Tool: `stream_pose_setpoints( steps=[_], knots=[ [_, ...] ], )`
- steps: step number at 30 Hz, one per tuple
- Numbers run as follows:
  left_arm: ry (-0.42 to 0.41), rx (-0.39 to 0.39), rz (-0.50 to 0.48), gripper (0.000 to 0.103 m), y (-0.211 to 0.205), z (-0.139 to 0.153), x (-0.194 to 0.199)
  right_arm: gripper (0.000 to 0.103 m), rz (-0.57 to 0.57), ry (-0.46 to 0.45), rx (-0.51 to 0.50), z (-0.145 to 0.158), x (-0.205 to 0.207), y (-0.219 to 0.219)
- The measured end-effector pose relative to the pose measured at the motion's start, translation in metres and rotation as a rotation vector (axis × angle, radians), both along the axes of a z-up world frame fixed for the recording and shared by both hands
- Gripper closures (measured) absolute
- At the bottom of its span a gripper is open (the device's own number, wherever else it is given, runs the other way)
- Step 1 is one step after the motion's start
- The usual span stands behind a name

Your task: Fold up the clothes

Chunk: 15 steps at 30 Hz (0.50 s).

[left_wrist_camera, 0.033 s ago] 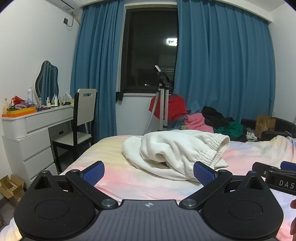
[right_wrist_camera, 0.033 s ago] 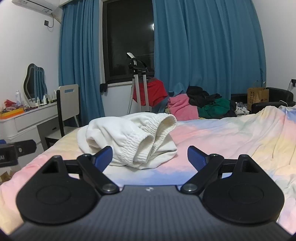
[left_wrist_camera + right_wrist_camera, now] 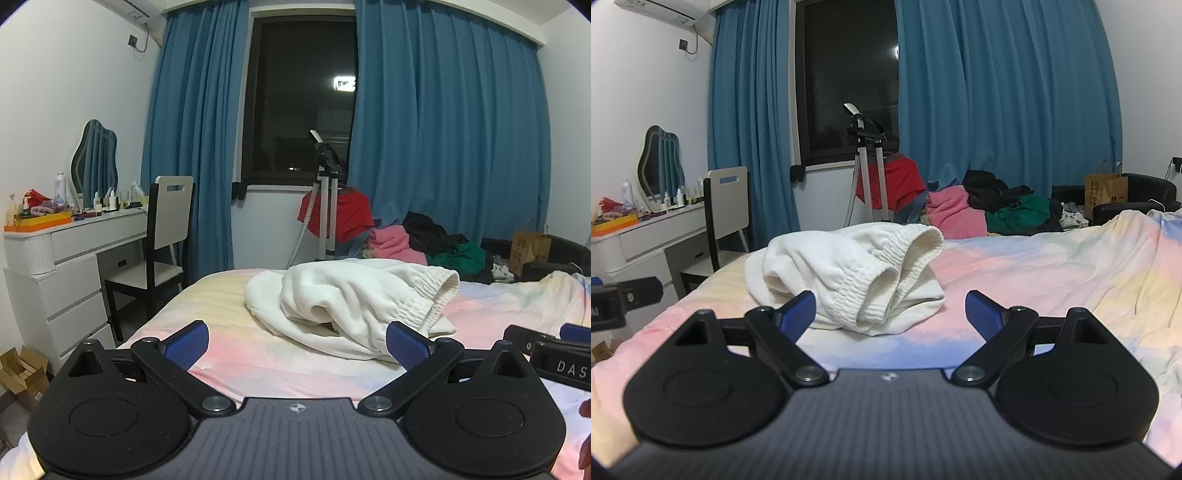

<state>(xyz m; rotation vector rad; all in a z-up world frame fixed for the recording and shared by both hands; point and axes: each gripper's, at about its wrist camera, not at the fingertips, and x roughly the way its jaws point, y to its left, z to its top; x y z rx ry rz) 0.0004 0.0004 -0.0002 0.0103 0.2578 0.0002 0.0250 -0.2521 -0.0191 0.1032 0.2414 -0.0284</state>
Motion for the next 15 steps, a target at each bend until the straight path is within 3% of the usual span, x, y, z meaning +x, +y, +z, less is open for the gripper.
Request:
stream_pose_setpoints(
  steps=[15],
  knots=[
    [0.017,-0.022,-0.009,0.0,0.004,-0.003,0.005,0.014,0.008,0.015,-0.021,-0.013,0.002,0.015]
  ],
)
